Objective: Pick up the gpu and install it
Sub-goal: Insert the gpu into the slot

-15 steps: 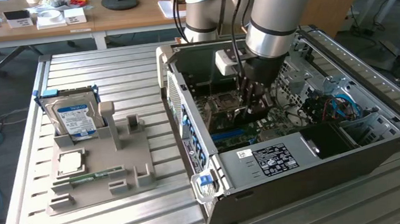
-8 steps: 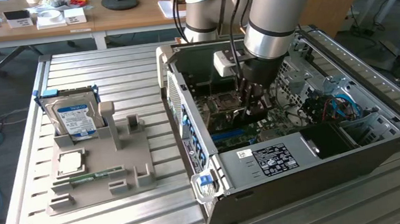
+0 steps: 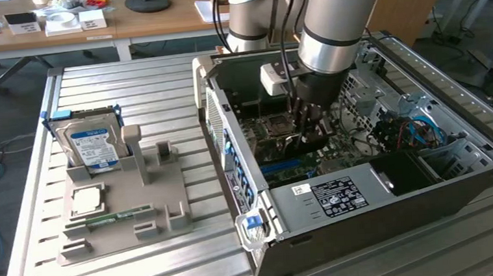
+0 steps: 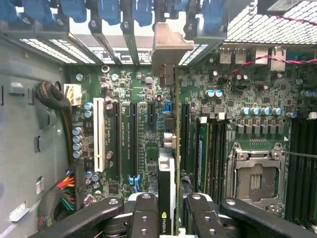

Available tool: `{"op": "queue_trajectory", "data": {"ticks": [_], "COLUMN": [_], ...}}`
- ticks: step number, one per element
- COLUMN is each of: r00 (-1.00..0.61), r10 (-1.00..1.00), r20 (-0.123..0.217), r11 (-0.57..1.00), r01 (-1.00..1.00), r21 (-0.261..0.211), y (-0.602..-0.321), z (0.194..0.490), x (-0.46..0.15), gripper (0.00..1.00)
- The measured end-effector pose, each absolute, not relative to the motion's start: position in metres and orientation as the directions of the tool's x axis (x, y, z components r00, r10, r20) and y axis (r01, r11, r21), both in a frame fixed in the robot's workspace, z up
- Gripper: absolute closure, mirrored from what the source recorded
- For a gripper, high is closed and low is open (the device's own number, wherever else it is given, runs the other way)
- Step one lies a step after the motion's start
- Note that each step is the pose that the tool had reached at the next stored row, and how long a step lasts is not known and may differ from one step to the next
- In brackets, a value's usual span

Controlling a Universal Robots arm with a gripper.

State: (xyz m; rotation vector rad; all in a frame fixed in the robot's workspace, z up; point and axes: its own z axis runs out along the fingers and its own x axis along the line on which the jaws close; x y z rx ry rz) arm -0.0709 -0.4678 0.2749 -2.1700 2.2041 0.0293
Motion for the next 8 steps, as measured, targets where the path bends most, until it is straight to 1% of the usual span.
{"op": "queue_trajectory", "data": {"ticks": [8], "r00": [-0.016], "r10": [-0.999], "r20": [-0.047], "r11": [0.017], "r01": [-1.0], "r21": [-0.021], "y": [-0.4681], "z": [0.2739], "x": [-0.0754], "gripper": [0.73]}}
